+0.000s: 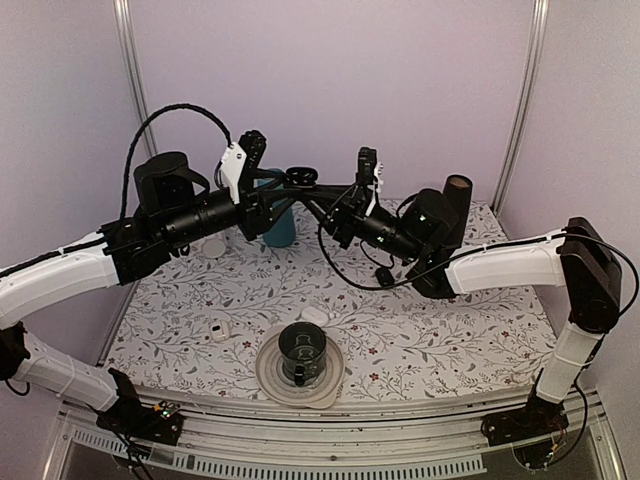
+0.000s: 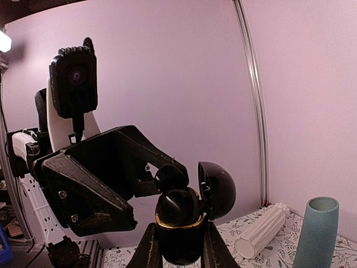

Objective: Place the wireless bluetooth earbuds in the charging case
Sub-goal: Adjust the left earbud in the left side groove of the charging case.

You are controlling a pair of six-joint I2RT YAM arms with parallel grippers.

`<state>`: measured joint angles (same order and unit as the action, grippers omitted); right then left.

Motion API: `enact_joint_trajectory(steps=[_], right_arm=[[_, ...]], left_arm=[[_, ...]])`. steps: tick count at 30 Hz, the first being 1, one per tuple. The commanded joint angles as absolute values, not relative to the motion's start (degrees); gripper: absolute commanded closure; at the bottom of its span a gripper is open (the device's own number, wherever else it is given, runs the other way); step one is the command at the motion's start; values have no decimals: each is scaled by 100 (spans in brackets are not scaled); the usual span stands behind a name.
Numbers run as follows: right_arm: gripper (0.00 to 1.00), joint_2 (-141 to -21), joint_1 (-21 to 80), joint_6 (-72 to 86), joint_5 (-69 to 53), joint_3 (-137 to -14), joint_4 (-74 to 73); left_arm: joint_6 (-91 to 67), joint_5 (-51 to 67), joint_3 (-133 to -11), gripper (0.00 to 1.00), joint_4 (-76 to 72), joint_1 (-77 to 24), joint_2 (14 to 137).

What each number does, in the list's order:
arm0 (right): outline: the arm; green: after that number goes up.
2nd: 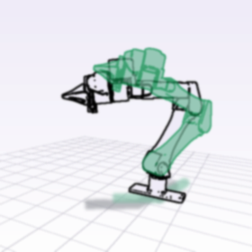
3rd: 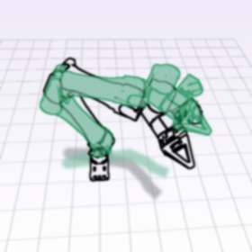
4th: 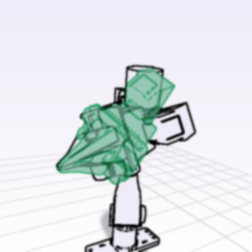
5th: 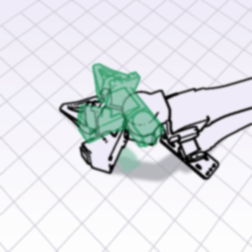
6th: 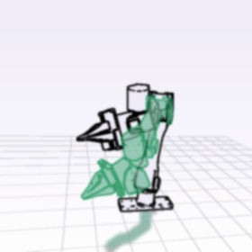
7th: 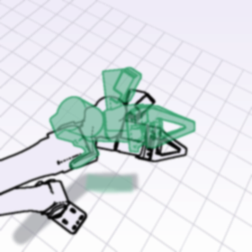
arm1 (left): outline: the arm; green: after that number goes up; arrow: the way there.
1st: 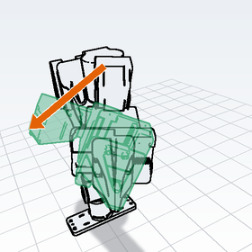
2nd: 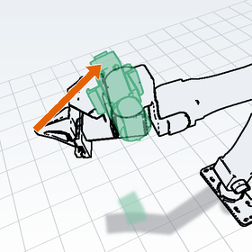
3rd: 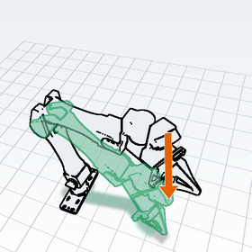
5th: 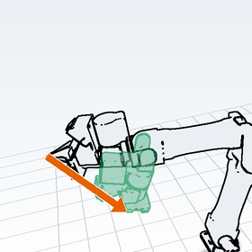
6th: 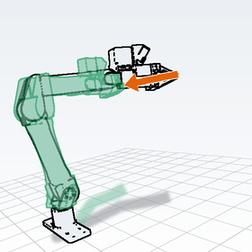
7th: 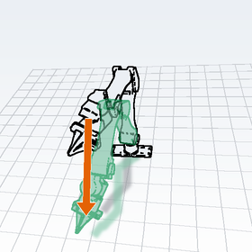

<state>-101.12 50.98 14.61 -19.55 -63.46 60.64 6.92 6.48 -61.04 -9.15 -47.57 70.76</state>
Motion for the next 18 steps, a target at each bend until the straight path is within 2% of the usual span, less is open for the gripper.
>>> enact_joint_trajectory(steps=[1,8,18], right_arm=[[98,-10034,5151,1655,-1837,-6314,6495],[98,-9971,5154,1721,-1976,-6199,6658],[98,-9888,5112,1748,-2010,-6108,6715]], left_arm=[[501,913,-6127,52,-829,-4840,7002],[324,1049,-5988,45,-996,-4702,6855],[145,1280,-5830,50,-1102,-4382,6627]])
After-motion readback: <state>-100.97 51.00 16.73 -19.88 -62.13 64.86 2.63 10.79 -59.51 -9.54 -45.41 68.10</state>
